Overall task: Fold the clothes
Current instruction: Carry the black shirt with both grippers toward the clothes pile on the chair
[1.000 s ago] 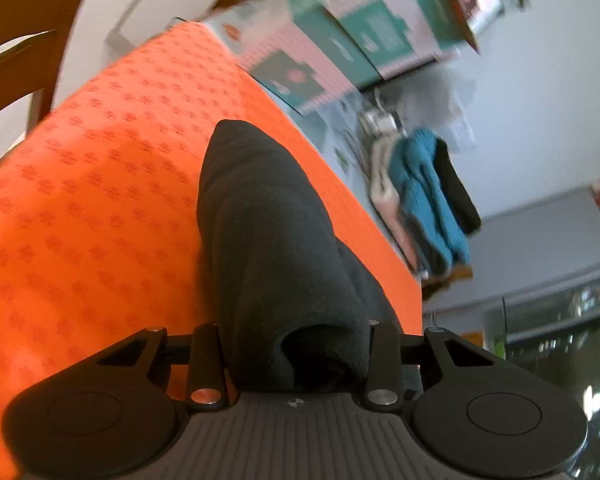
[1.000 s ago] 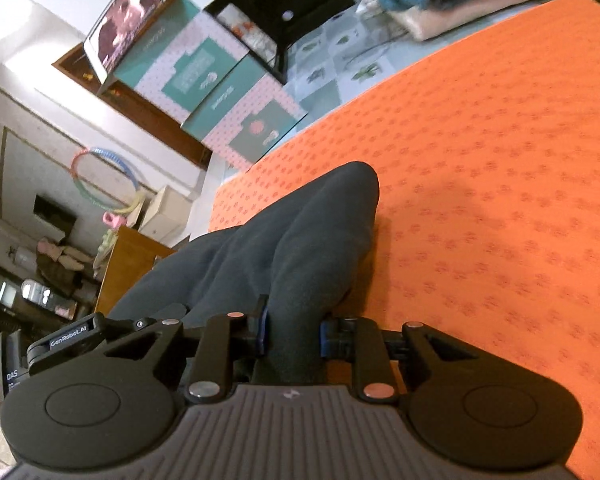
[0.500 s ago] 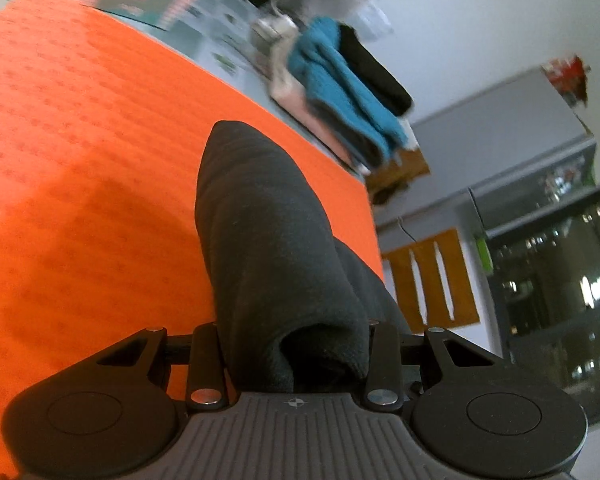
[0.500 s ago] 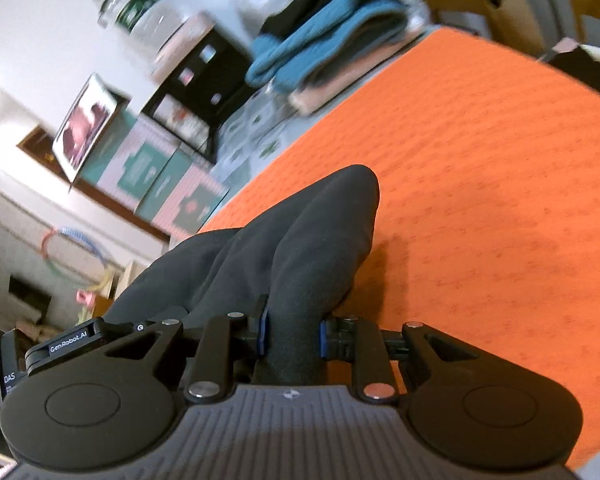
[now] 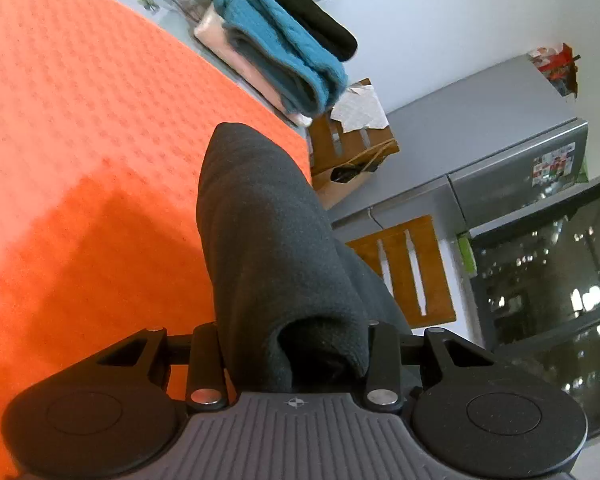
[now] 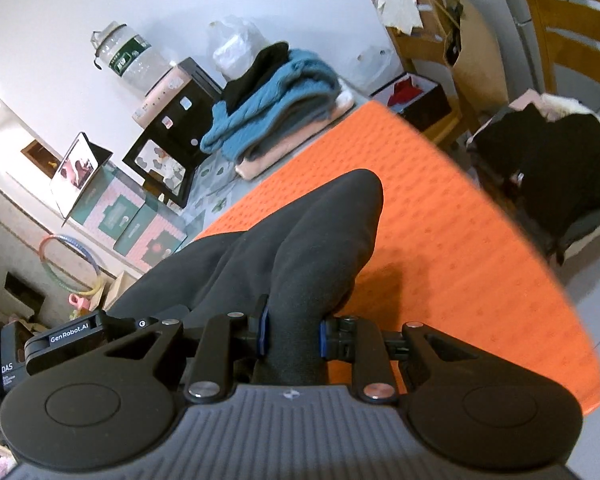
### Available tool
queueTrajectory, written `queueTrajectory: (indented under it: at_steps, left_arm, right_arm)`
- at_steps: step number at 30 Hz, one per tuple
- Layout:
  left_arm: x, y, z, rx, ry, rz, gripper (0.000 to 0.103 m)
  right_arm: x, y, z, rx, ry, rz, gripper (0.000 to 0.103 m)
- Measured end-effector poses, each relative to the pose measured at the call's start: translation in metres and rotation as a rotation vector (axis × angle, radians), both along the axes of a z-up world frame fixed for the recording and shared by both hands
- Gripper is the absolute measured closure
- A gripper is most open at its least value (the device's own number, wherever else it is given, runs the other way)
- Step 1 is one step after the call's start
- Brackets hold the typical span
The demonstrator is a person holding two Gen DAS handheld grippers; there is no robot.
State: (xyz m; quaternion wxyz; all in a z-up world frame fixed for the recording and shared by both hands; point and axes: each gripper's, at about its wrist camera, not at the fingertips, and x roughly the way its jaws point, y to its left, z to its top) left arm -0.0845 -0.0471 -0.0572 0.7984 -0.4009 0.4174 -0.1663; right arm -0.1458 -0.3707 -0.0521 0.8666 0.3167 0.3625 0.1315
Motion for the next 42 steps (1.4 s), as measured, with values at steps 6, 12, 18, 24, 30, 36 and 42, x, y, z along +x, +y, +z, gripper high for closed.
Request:
queueTrajectory:
  at_steps: [6, 12, 18, 24, 30, 36, 42]
  left_arm:
    - [0.000, -0.054, 0.001, 0.002, 0.022, -0.010, 0.062]
    - [0.026, -0.087, 0.005, 0.005, 0.019, -0.087, 0.062]
    - [0.066, -0.119, 0.007, -0.017, 0.007, -0.183, 0.062]
    - [0.109, -0.149, 0.012, -0.005, -0.015, -0.297, 0.062]
    - [0.145, -0.186, 0.014, 0.012, -0.019, -0.390, 0.062]
    - [0.182, -0.237, 0.002, 0.018, -0.008, -0.452, 0.062]
    - [0.232, -0.304, -0.024, 0.045, 0.032, -0.509, 0.062]
  right_arm:
    - [-0.007, -0.062, -0.003, 0.009, 0.005, -0.014, 0.078]
    - [-0.015, -0.095, -0.005, 0.022, -0.019, -0.086, 0.078]
    - [-0.008, -0.121, -0.001, 0.016, -0.045, -0.173, 0.078]
    - [0.000, -0.140, 0.000, 0.013, -0.072, -0.284, 0.078]
    - [0.006, -0.160, -0.002, 0.014, -0.083, -0.376, 0.078]
    - [0.022, -0.203, -0.017, 0.017, -0.086, -0.434, 0.078]
    - [0.053, -0.262, -0.050, 0.033, -0.082, -0.464, 0.078]
